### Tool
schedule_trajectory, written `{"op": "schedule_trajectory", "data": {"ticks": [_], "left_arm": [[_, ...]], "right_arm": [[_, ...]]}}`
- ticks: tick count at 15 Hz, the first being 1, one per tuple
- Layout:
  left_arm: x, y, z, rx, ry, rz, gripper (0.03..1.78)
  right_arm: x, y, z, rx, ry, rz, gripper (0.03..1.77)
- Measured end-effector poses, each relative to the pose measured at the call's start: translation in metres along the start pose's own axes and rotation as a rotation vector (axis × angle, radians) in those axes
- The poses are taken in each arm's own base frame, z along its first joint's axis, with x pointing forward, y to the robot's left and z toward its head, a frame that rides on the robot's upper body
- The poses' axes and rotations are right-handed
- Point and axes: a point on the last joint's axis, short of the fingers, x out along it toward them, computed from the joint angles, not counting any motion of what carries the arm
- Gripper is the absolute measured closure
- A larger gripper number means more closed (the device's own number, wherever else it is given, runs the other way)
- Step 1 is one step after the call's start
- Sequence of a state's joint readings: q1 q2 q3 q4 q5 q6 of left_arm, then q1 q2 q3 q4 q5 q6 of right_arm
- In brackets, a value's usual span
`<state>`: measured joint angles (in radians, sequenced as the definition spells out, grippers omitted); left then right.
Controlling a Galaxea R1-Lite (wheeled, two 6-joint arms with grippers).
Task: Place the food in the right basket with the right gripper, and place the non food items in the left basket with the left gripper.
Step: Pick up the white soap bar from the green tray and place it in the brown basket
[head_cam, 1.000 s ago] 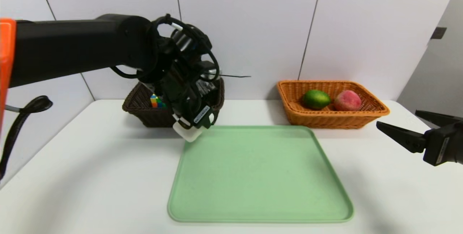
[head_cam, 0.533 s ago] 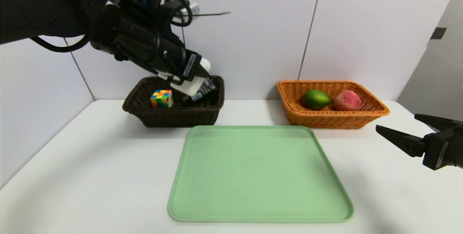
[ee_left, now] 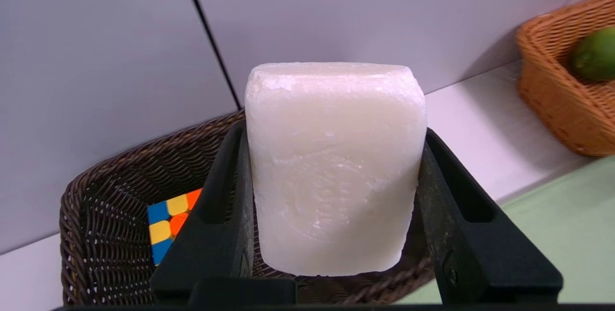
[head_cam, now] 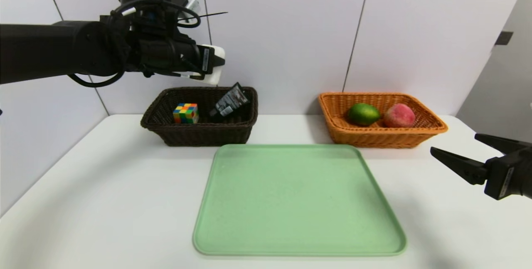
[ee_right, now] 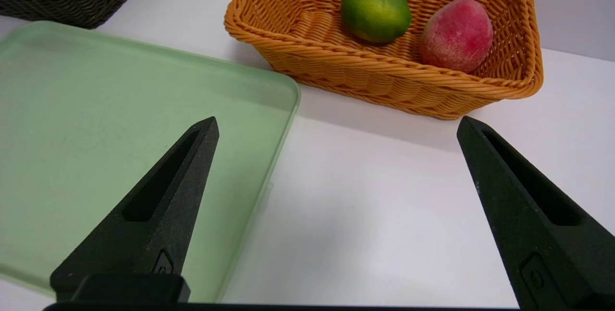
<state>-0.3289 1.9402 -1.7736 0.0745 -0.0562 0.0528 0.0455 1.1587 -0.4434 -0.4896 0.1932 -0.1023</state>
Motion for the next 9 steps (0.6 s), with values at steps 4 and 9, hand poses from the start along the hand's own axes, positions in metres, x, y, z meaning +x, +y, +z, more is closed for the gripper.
{"op": "schedule_trajectory", "data": {"ticks": [4, 9], "left_arm": [[0.028, 0.017, -0.023, -0.012, 0.039, 0.036, 0.85], [0.064, 0.033, -0.057, -0.019, 0.097, 0.064, 0.85]], "right_arm": [[0.0, 0.0, -0.001, 0.006, 0.004, -0.002, 0.09], [-0.001, 0.0, -0.002, 0.006, 0.004, -0.002, 0.09]]}}
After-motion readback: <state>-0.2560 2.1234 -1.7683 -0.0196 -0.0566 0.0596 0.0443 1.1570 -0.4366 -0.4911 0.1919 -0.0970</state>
